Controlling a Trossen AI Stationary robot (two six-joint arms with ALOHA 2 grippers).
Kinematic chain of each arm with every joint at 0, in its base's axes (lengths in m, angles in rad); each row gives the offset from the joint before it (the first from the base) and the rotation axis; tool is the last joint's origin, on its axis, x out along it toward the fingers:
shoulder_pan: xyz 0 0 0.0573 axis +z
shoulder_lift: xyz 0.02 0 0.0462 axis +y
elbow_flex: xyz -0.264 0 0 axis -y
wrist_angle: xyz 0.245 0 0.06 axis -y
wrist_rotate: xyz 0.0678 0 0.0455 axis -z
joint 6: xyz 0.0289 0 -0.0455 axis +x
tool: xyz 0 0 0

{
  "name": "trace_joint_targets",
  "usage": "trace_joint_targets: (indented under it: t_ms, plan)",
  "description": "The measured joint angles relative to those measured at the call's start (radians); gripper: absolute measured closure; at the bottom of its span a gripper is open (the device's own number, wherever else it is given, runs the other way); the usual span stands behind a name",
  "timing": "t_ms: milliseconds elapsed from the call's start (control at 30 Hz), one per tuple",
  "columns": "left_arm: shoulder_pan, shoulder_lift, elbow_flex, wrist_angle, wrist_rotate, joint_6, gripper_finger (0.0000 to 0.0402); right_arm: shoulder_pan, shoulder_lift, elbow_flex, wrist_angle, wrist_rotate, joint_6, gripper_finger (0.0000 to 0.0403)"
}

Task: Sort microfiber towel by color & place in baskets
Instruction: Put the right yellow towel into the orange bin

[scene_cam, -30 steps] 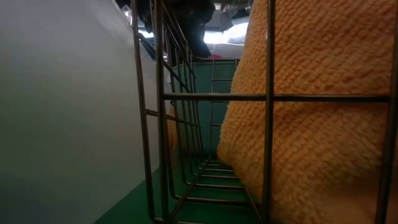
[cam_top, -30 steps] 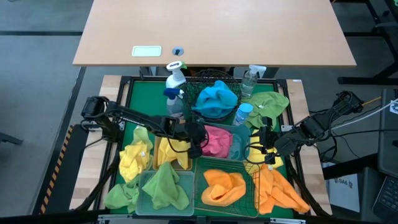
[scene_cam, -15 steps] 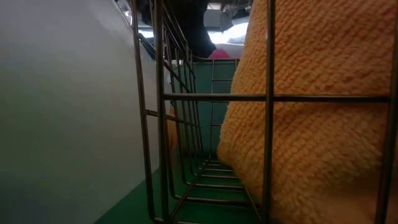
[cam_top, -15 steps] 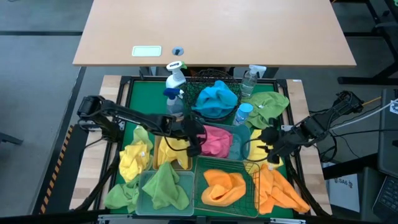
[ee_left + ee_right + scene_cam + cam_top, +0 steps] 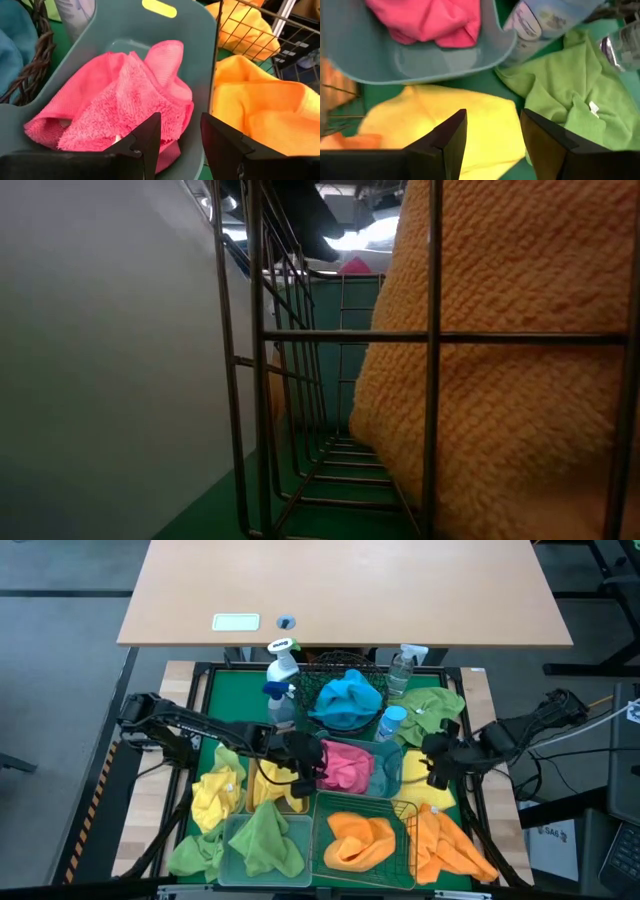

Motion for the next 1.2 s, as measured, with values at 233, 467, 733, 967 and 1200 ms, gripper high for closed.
trace_joint_targets:
  t_ms: [233, 467, 733, 967, 1200]
  plan:
    - [-0.001, -0.002, 0.0, 0.004, 0.0, 0.0, 0.027, -0.265, -0.048, -0.106, 0.056, -0.185, -0.216, 0.0217]
    - [-0.001, -0.002, 0.0, 0.005, -0.001, 0.013, 0.027, -0.494, -0.066, -0.21, 0.15, -0.314, -0.413, 0.0217]
    - [-0.001, -0.002, 0.0, 0.004, -0.004, 0.016, 0.027, -0.599, -0.025, -0.278, 0.244, -0.352, -0.463, 0.0217]
    - [-0.001, -0.002, 0.0, 0.005, -0.004, 0.017, 0.027, -0.601, 0.039, -0.278, 0.243, -0.335, -0.454, 0.0217]
    - [-0.001, -0.002, 0.0, 0.004, -0.004, 0.017, 0.027, -0.601, 0.153, -0.278, 0.242, -0.333, -0.453, 0.0217]
